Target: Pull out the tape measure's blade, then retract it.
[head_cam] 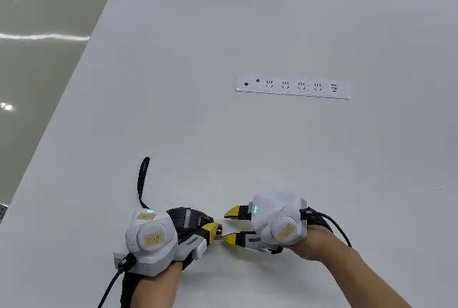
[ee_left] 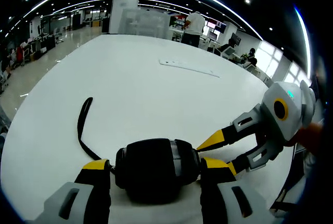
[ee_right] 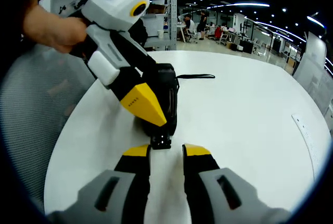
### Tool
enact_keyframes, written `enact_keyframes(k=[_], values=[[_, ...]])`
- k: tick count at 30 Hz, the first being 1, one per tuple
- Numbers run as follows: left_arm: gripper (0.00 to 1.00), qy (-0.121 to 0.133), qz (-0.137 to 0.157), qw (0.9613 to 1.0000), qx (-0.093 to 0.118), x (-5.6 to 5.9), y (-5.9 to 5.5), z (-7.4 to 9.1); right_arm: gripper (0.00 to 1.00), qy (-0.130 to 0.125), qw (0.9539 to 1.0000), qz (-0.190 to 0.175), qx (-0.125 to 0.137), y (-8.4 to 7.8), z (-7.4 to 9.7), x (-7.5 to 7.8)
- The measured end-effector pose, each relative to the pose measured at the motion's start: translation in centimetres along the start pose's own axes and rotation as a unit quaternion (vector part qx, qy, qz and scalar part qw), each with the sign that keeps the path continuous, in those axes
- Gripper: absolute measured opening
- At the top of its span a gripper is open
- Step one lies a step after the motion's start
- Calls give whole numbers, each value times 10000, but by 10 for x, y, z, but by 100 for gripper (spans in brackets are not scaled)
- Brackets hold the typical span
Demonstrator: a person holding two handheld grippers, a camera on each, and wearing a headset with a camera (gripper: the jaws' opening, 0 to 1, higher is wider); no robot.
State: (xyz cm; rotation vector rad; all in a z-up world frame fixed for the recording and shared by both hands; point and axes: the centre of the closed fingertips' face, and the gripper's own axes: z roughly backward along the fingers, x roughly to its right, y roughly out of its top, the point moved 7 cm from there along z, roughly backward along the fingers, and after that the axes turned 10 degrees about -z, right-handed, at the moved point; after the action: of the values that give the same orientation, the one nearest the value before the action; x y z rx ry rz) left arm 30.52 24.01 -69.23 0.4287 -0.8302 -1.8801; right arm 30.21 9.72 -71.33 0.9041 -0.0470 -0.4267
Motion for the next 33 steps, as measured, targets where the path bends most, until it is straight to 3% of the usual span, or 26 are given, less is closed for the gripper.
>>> enact_keyframes(k=[7, 15, 24, 29, 33], values=[[68, -123, -181, 9998, 25, -2, 0, 5, 26, -25, 10000, -11, -40, -5, 11, 1], [71, -389, -621, 9973, 73, 0, -1, 9, 30, -167, 9998, -74, -38, -12, 30, 3], [72, -580, -786, 9951, 123, 0, -1, 13, 35, -275, 9995, -163, -23, -19, 41, 2], [72, -835, -1043, 9909, 169, -6, -5, 18, 37, -457, 9983, -359, 23, -31, 62, 0], [73, -871, -1191, 9889, 171, -10, -8, 21, 39, -539, 9975, -447, 57, -37, 70, -2]])
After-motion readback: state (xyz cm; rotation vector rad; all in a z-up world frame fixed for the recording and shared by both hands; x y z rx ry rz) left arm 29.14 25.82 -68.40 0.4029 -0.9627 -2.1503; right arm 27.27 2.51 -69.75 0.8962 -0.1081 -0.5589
